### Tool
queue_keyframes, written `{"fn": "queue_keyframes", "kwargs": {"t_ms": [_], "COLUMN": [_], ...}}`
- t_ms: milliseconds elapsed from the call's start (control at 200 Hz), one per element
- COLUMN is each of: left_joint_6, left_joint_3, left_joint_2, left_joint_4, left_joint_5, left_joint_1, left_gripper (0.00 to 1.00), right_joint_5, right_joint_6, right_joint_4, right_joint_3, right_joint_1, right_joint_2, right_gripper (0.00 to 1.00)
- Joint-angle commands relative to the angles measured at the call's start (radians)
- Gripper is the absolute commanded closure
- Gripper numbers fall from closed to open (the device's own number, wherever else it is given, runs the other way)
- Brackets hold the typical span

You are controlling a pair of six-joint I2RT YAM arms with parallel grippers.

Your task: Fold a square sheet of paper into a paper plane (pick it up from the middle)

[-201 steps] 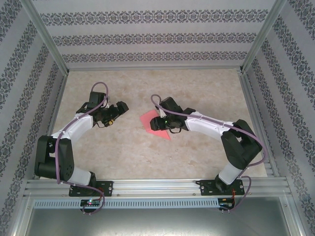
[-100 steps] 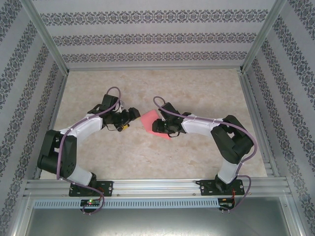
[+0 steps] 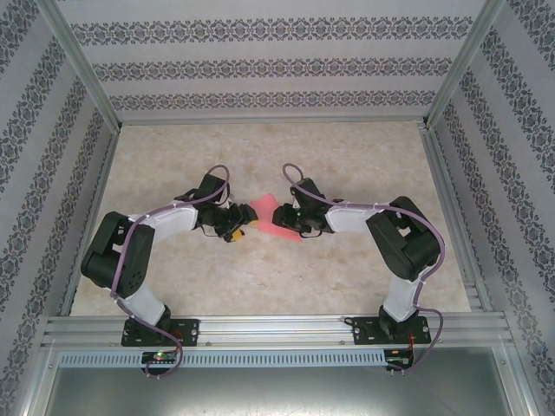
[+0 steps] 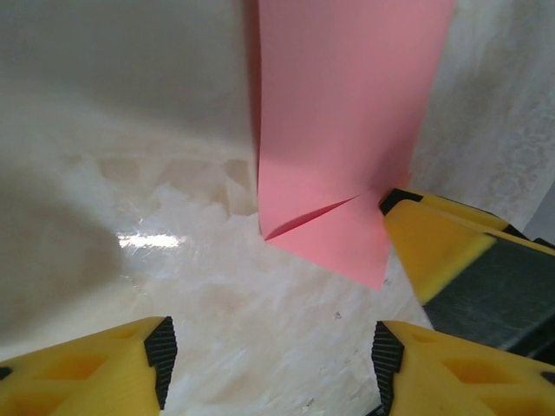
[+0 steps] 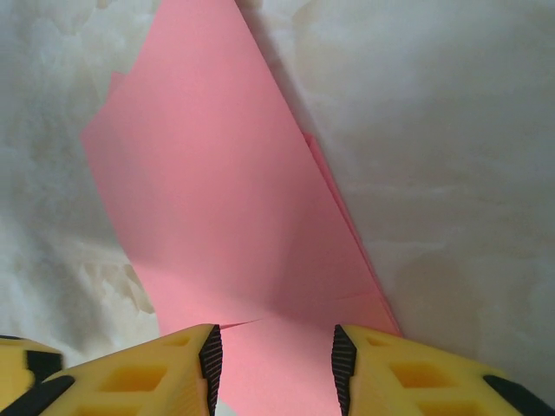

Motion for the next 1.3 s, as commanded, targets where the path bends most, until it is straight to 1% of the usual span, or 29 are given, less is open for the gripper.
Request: {"fn": "queue_keyframes", "kwargs": {"t_ms": [0, 80, 180, 360, 699, 814, 984, 1174, 1294], "left_joint_6": [-0.055, -0.067, -0.070, -0.075, -0.061, -0.082, -0.109, -0.122, -0.123], "left_joint_3": [0.039, 0.049, 0.063, 0.090, 0.153, 0.145, 0.131, 0.124, 0.122], "left_joint_2": [0.027, 0.044, 0.059, 0.094, 0.164, 0.178, 0.196, 0.193, 0.197], "left_joint_4": [0.045, 0.061, 0.052, 0.055, 0.050, 0.082, 0.130, 0.197, 0.227], "left_joint_5": [0.009, 0.009, -0.012, -0.026, -0.045, -0.067, -0.062, -0.043, -0.029], "left_joint_1": [-0.028, -0.040, -0.046, -0.052, -0.055, -0.054, -0.054, -0.055, -0.054], "left_gripper": [0.38, 0.44, 0.48, 0.52, 0.55, 0.55, 0.54, 0.64, 0.68], "right_joint_5": [-0.066, -0.111, -0.156, -0.204, -0.214, -0.215, -0.217, -0.221, -0.220], "right_joint_6": [0.058, 0.092, 0.127, 0.162, 0.157, 0.157, 0.153, 0.149, 0.143], "right_joint_4": [0.059, 0.115, 0.177, 0.254, 0.258, 0.251, 0.242, 0.236, 0.234], "right_joint_3": [-0.053, -0.080, -0.108, -0.141, -0.155, -0.157, -0.151, -0.149, -0.150], "right_joint_1": [-0.028, -0.050, -0.072, -0.092, -0.103, -0.106, -0.112, -0.112, -0.112], "right_joint_2": [0.039, 0.050, 0.067, 0.088, 0.084, 0.080, 0.069, 0.069, 0.069], "right_gripper": [0.59, 0.59, 0.59, 0.59, 0.59, 0.59, 0.59, 0.58, 0.59]}}
